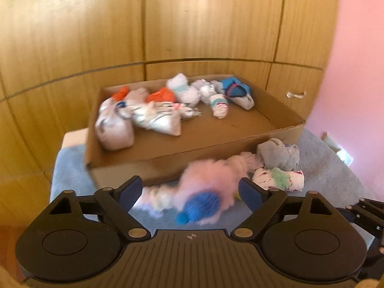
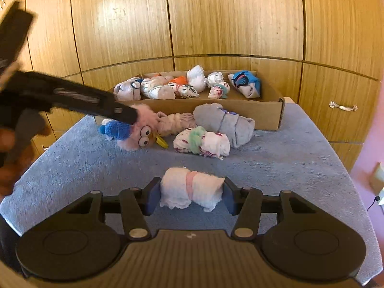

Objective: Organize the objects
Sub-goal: 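Open both tools and move them back over the bundles on the towel, then grasp pink fluffy blue-capped bundle with left tool while right tool grasps white pink-banded bundle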

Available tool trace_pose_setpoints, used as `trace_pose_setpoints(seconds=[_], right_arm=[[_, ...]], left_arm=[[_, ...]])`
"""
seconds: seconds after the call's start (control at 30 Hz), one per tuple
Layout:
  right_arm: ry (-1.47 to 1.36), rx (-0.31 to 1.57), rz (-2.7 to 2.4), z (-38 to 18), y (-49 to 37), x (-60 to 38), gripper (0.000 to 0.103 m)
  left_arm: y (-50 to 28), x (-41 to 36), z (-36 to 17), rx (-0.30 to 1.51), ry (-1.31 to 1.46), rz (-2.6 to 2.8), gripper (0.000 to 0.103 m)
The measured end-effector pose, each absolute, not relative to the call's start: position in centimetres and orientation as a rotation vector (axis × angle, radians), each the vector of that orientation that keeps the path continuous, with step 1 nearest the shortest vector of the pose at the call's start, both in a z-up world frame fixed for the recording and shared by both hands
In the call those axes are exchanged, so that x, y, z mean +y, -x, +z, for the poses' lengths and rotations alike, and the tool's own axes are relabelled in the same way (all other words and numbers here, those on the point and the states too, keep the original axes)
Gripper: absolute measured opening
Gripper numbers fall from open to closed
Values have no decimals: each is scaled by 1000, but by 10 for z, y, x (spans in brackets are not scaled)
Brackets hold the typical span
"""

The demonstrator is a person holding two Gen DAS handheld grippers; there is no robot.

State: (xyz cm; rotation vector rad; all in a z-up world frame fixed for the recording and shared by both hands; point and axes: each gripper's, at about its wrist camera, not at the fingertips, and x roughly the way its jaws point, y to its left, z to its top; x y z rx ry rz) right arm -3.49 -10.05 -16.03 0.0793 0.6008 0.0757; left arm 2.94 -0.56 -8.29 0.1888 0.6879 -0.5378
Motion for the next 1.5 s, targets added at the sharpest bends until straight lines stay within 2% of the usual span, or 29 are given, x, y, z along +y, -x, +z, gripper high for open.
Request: trace_pose_setpoints(seconds=[0.07,0.17,0.23,0.27,0.37,0.43,0.8,0.97,1.03,1.1,1.37,1.47,1.5], right_arm=[[-93,599,76,-161,38,-103,51],[-111,589,75,-162,39,-108,50],[-118,585,76,-161,39,-110,51],[-123,583,76,-162,39,-112,51],[-137,580,78,-162,39,-116,51],[-140,577,77,-163,40,-118,51],[-61,577,130,-161,39,-116,52],[-55,579,130,-164,39,-114,59],[-62,572,114,-163,40,-113,67],[-79,564,96,-162,42,-113,68],[-91,552,34,-165,46,-108,67],[-94,555,23,-168,46,-108,59],[-93,554,23,-169,46,-108,56]], left_arm=[[-32,-16,-83,684,-216,-553,88],[-36,-30,-88,702,-260,-579,77],[-37,-35,-92,720,-284,-598,61],[-38,-37,-95,735,-292,-611,58],[-33,-34,-98,745,-295,-612,50],[-25,-30,-97,744,-286,-621,48],[40,-6,-92,740,-176,-600,48],[38,-5,-101,750,-175,-576,59],[33,-5,-103,748,-171,-564,62],[30,-7,-101,733,-176,-560,65],[15,-20,-101,684,-242,-561,74],[11,-25,-104,675,-251,-579,73],[10,-27,-105,676,-253,-590,69]])
